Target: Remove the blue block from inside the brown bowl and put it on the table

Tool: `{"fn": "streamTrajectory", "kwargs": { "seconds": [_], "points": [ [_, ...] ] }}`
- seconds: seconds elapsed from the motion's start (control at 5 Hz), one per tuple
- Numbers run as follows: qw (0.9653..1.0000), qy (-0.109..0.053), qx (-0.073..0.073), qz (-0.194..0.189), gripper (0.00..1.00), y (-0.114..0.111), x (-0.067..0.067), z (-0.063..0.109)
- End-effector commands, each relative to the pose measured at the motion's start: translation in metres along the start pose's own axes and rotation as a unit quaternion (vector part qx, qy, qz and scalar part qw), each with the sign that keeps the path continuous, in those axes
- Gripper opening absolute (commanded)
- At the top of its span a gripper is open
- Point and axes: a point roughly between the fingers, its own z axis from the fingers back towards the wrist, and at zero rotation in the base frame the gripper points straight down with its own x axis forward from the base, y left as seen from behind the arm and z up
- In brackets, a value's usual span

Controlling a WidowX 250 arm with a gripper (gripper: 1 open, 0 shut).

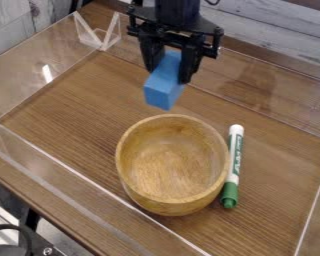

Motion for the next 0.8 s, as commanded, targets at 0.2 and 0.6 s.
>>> {"fn": "streamTrajectory", "kwargs": {
  "seconds": [0.2,0.6],
  "points": [
    [0.9997,-0.023,0.0,-0.001,0.0,0.007,0.005,0.008],
    [0.9997,-0.022,0.007,0.003,0.0,0.024,0.004,0.01]
  ]
}}
